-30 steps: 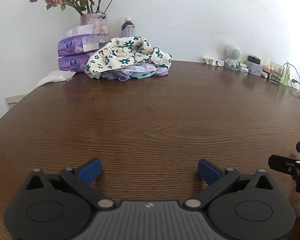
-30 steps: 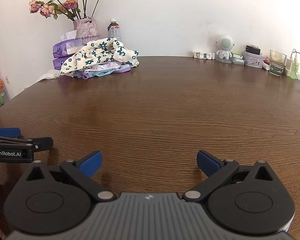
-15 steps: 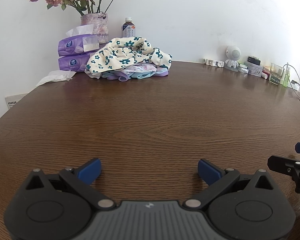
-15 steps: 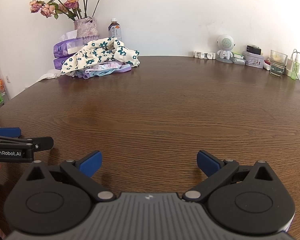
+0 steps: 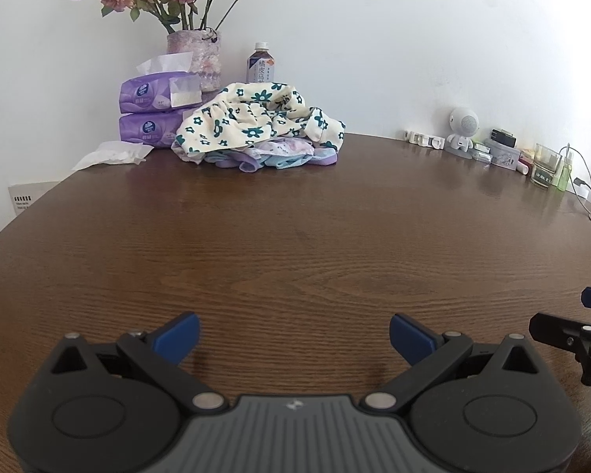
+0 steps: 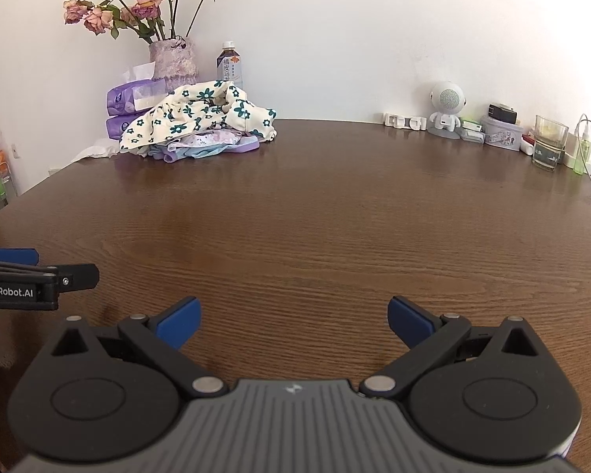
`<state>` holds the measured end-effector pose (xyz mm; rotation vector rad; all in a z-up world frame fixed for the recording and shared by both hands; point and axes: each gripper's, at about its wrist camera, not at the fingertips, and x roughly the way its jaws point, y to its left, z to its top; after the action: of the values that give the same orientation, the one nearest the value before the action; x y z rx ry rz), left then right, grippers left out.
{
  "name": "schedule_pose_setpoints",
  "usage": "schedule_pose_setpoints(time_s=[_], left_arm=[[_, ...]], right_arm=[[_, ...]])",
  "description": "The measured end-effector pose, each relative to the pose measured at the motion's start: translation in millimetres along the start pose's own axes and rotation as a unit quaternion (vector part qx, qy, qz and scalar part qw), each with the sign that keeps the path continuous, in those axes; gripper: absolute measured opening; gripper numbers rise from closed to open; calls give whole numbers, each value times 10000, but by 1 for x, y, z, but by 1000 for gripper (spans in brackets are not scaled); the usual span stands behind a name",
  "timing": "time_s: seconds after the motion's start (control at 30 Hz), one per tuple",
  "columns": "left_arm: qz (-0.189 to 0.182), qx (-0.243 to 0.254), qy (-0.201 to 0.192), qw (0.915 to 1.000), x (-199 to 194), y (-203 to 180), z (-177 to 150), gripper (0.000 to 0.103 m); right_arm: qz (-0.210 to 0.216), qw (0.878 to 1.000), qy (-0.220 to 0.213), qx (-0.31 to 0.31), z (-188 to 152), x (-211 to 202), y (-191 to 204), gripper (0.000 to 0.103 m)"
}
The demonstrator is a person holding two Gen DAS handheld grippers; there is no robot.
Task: Fold clothes
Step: 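Move both grippers toward the cream flower-print shirt on the clothes pile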
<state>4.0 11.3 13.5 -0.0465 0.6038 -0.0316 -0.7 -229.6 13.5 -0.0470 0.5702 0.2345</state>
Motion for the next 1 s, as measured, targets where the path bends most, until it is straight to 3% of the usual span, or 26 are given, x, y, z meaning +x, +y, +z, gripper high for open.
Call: schedule_pose_setpoints(time_s=[0.57,1.0], left_arm=[[150,-14,-418,9990,10,16,62,103],[413,103,-689,9967,48,34,134,103]], right_arm=[[399,9987,-232,-226,70,24,6,103],[483,9970,-342,-490,133,88,24,103]])
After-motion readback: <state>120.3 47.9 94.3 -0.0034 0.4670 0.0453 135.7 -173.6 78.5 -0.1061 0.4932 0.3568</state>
